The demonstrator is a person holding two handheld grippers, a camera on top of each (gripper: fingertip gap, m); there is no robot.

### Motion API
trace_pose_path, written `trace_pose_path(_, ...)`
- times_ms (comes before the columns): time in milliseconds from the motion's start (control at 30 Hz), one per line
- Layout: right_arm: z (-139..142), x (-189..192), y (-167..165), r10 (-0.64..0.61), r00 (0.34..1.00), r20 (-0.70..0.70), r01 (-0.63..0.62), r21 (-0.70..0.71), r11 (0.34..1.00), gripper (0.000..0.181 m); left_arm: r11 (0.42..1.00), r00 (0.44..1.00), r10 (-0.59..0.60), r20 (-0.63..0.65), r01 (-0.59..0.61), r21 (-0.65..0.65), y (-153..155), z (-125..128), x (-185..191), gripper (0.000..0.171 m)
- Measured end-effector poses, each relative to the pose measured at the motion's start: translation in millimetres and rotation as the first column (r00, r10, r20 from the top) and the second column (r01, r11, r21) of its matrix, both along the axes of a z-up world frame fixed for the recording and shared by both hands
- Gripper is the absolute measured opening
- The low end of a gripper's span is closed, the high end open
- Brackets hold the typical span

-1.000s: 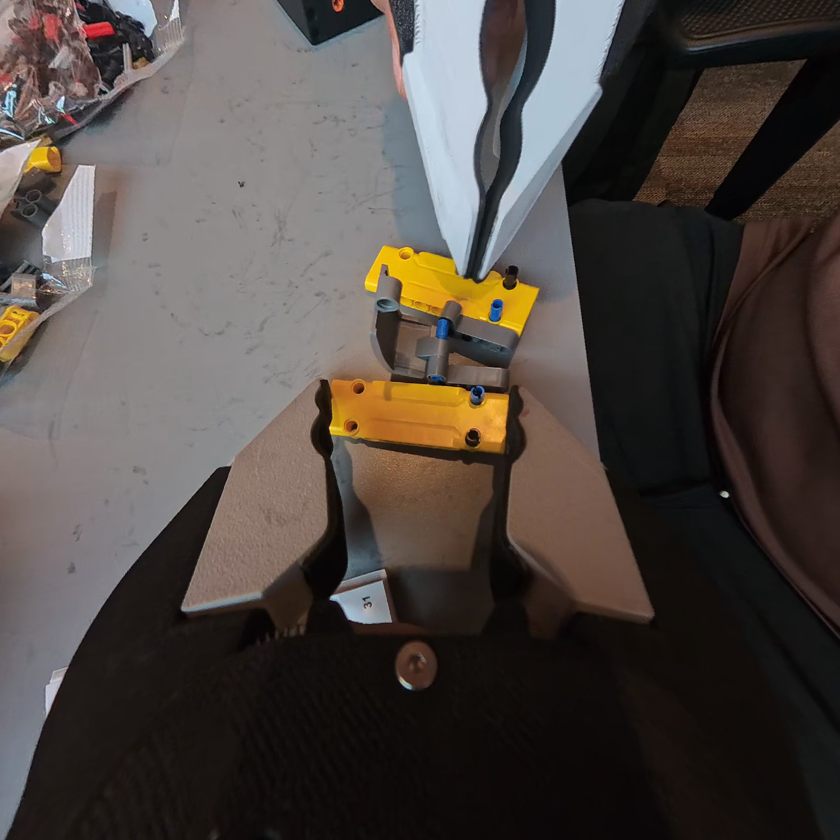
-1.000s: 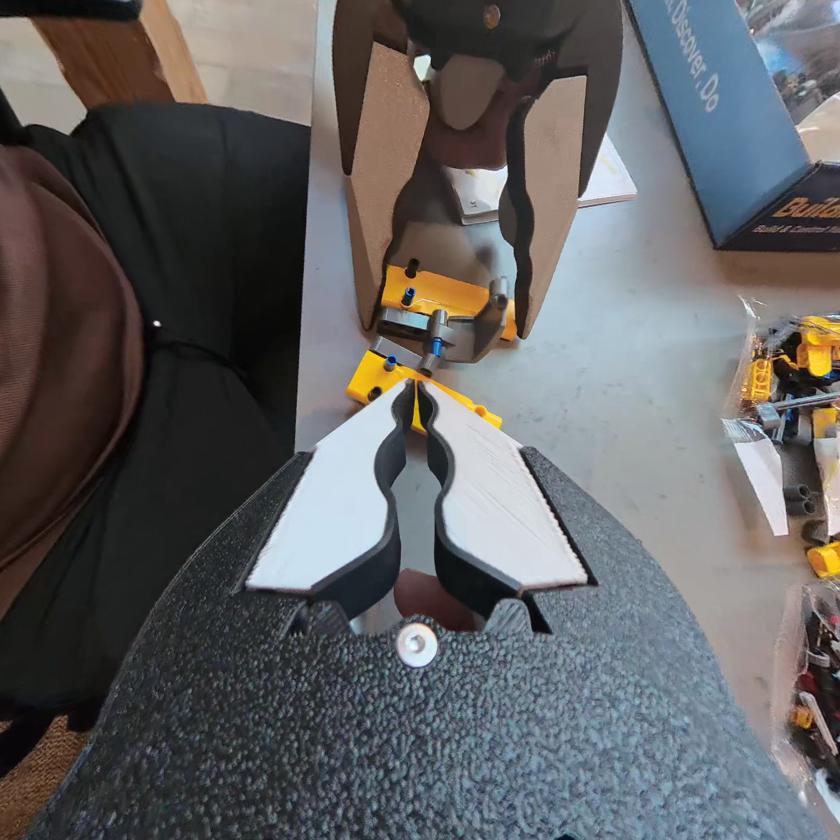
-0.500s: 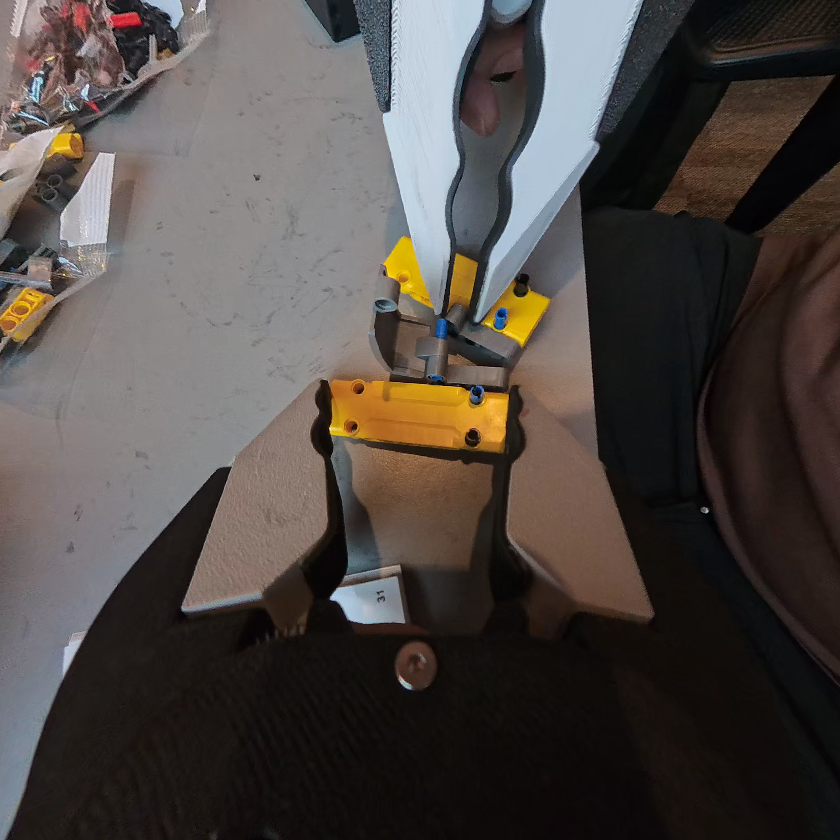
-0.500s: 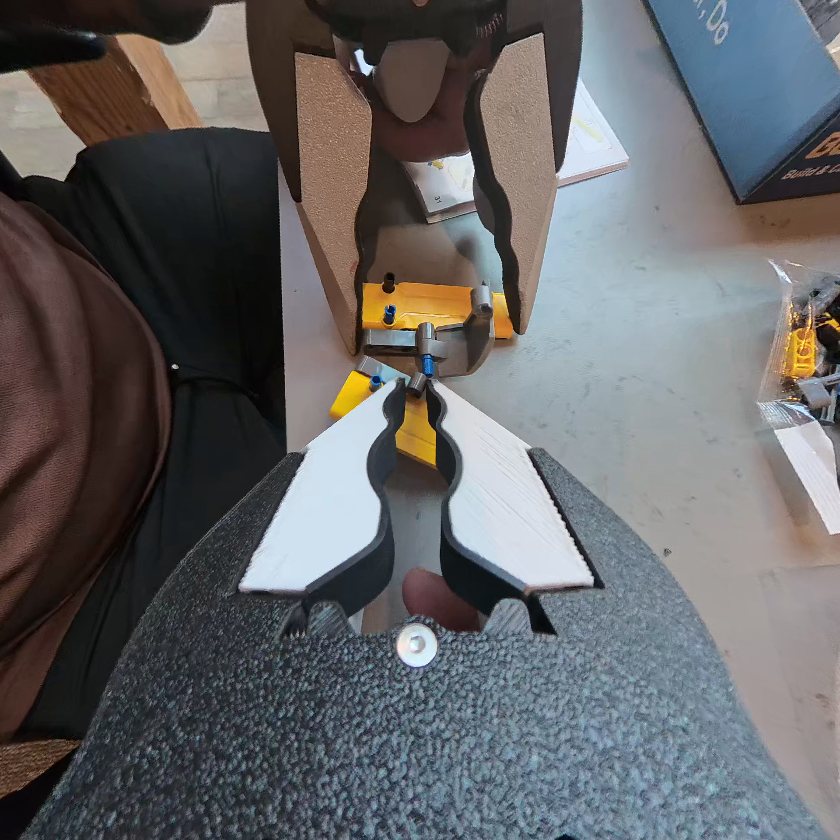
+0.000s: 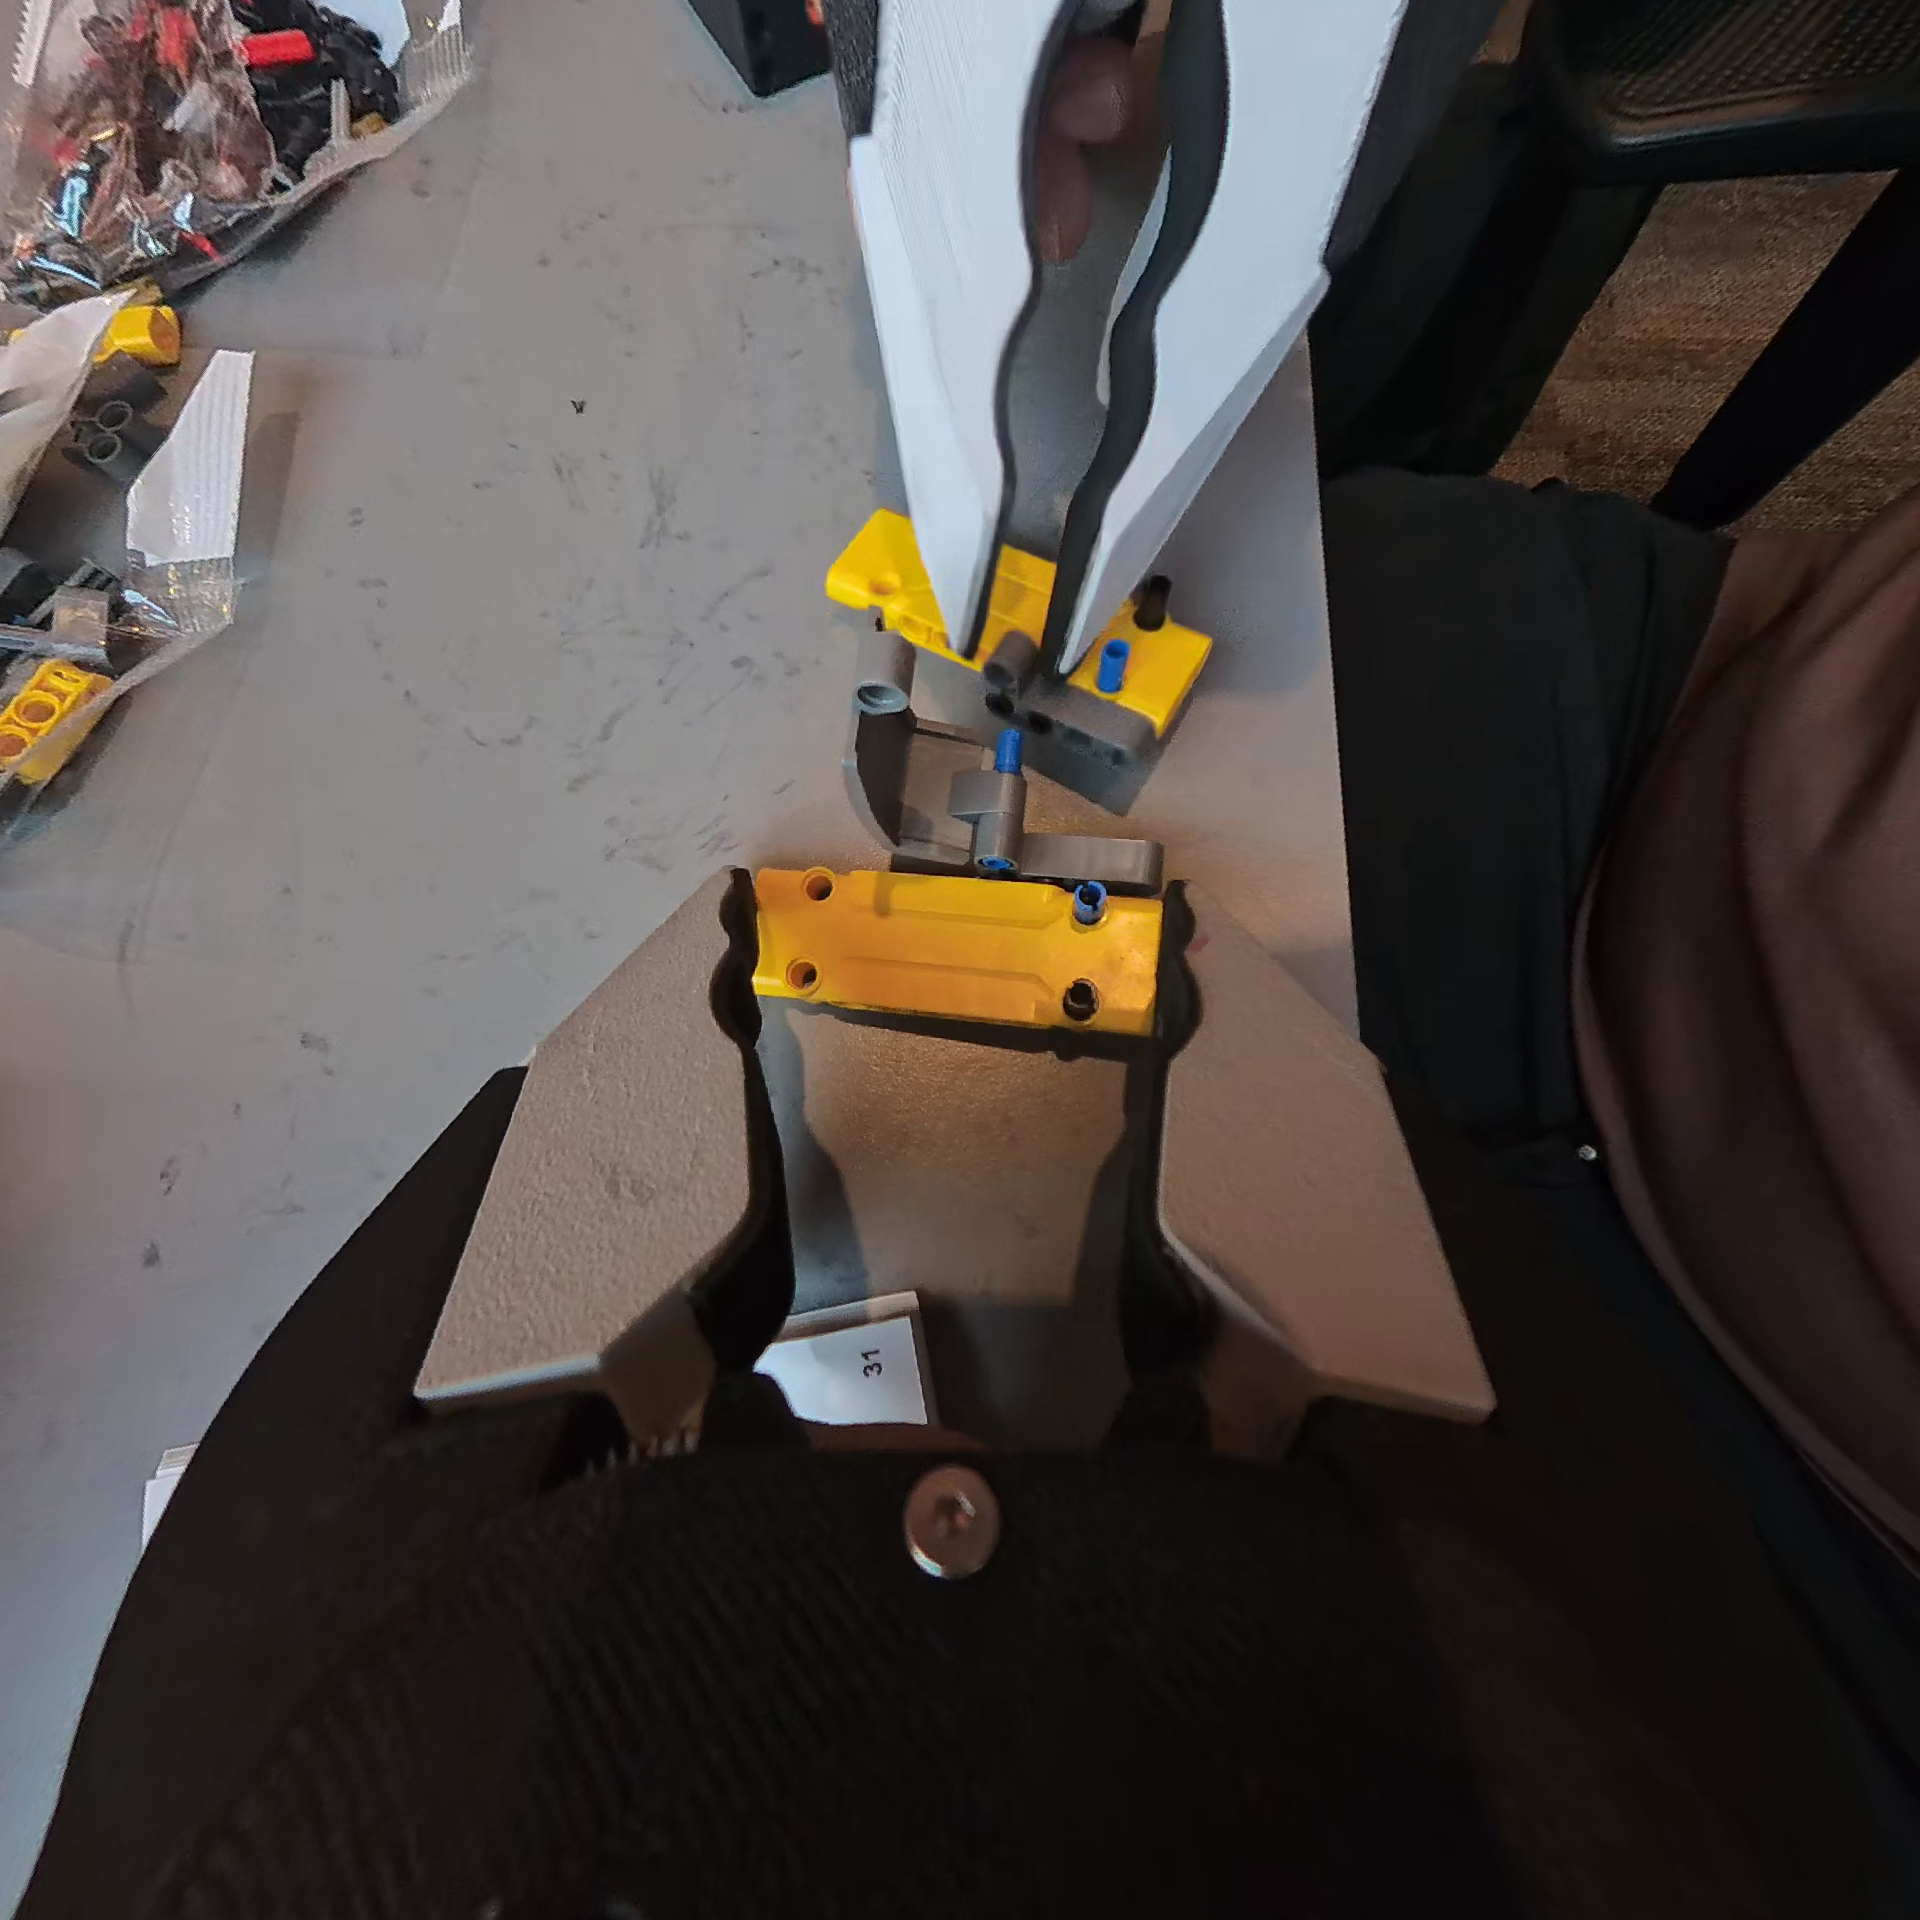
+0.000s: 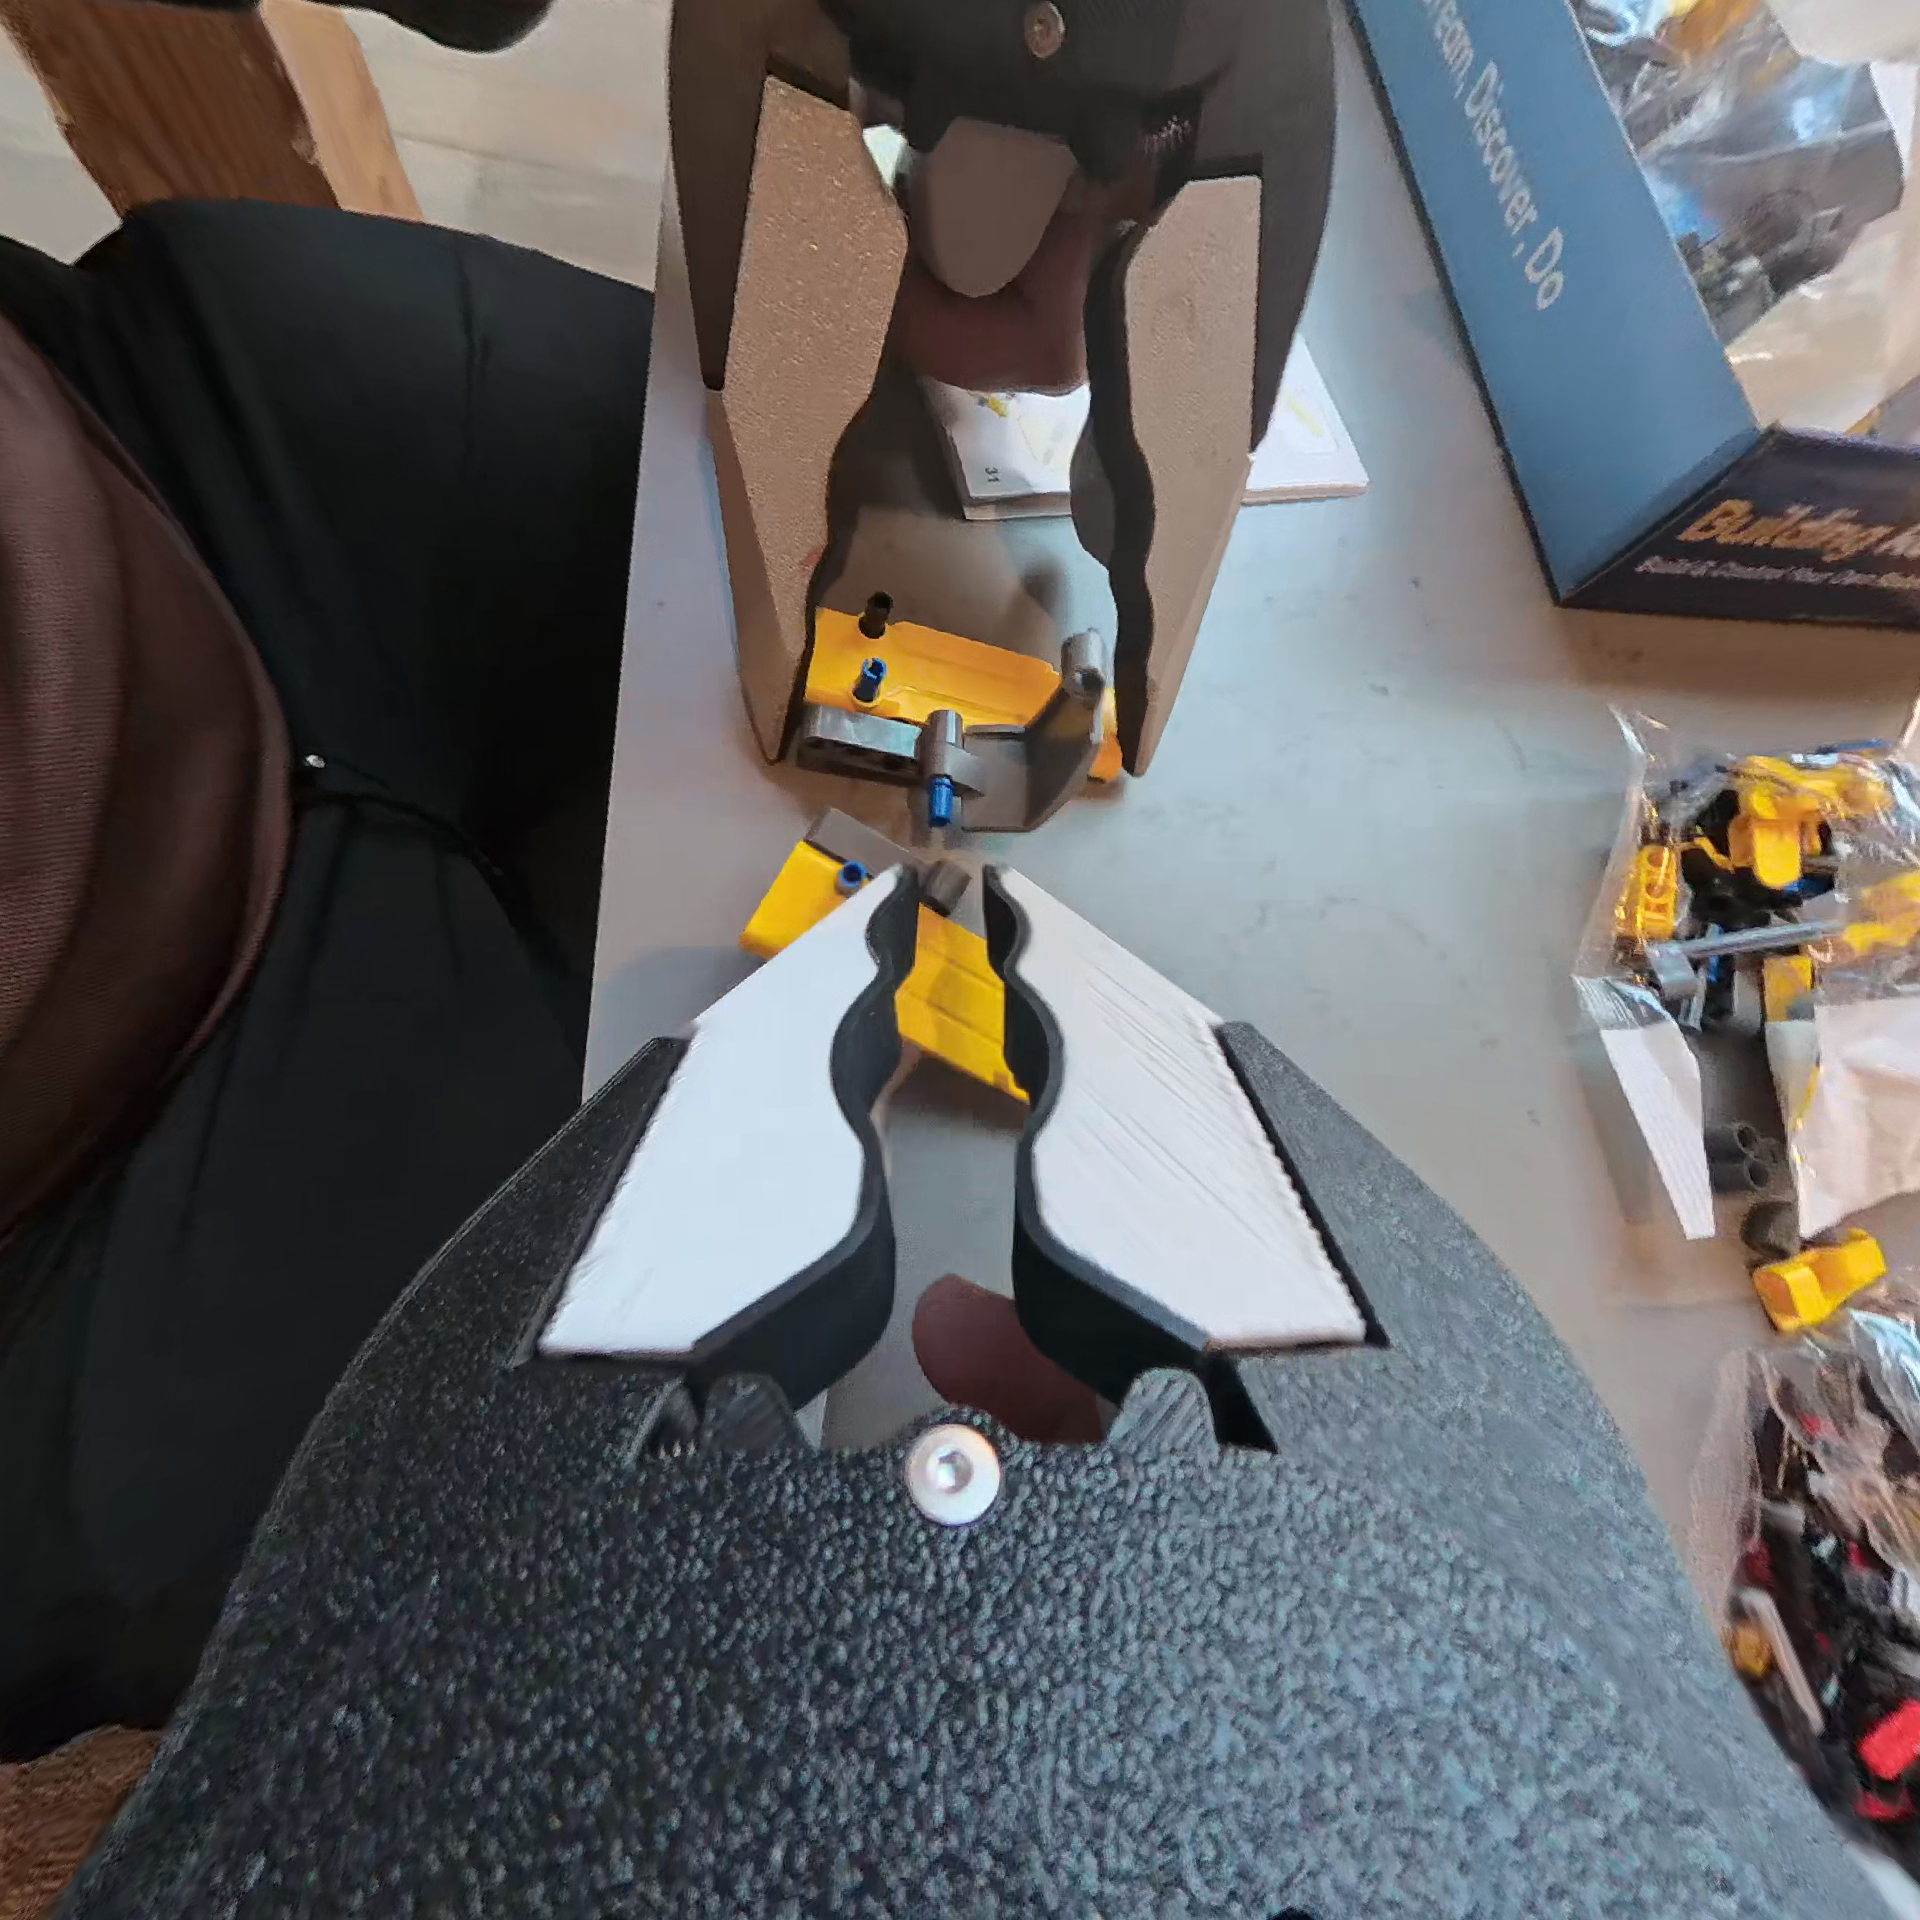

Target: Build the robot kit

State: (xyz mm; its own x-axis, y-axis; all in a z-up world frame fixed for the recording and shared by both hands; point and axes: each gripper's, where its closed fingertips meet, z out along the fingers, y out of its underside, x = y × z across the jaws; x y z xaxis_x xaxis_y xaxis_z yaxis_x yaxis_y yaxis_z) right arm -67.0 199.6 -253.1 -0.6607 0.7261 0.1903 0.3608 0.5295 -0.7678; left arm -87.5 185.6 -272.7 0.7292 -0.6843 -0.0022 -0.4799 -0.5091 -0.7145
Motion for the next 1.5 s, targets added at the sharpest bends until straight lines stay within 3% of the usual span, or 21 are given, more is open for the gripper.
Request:
trace_pose_path(100,7.1,7.5,6.3,-0.030,0.999,0.012,0.031,-0.015,0.999,0.014,1.000,1.000,0.000,0.000,0.000,0.000,0.0,0.0,0.0,0.076)
trace_pose_path(200,15.2,11.0,15.9,-0.143,0.989,0.041,0.145,-0.057,0.988,0.021,1.000,1.000,0.001,-0.002,-0.001,0.002,0.1,0.0,-0.1,0.076)
trace_pose_path(300,14.0,14.6,15.0,-0.310,0.940,0.143,0.329,-0.141,0.934,0.071,1.000,1.000,0.010,-0.004,-0.010,0.005,0.2,0.0,-0.3,0.076)
trace_pose_path(367,6.0,18.6,9.9,-0.367,0.917,0.156,0.387,-0.130,0.913,0.086,1.000,1.000,0.012,-0.005,-0.012,0.006,0.2,0.1,-0.4,0.076)
trace_pose_path(467,-10.9,21.6,8.3,-0.443,0.879,0.178,0.464,-0.097,0.881,0.093,1.000,1.000,0.012,-0.004,-0.012,0.005,0.2,0.1,-0.5,0.075)
trace_pose_path(567,-11.2,16.2,9.9,-0.465,0.868,0.176,0.490,-0.151,0.858,0.083,1.000,1.000,0.012,-0.004,-0.012,0.005,0.2,0.1,-0.5,0.076)
trace_pose_path(633,-11.3,12.4,11.0,-0.436,0.884,0.168,0.460,-0.158,0.874,0.063,1.000,1.000,0.012,-0.003,-0.012,0.005,0.2,0.1,-0.5,0.076)
trace_pose_path(733,-6.7,13.0,1.0,-0.347,0.914,0.210,0.392,-0.236,0.889,0.049,1.000,1.000,0.012,-0.003,-0.012,0.004,0.2,0.1,-0.4,0.076)
trace_pose_path(933,-10.7,12.9,5.1,-0.252,0.962,0.109,0.260,-0.073,0.963,0.047,1.000,1.000,0.011,0.001,-0.011,0.001,0.2,0.0,-0.4,0.075)
trace_pose_path(1200,-13.5,9.6,0.9,-0.084,0.994,0.065,0.080,0.057,0.995,0.041,1.000,1.000,0.011,0.002,-0.011,0.000,0.3,0.0,-0.6,0.075)
trace_pose_path(1500,-9.7,6.5,-11.2,-0.039,0.999,0.005,0.039,0.041,0.998,0.039,1.000,1.000,0.026,-0.002,-0.026,0.003,1.7,-0.1,-2.5,0.075)
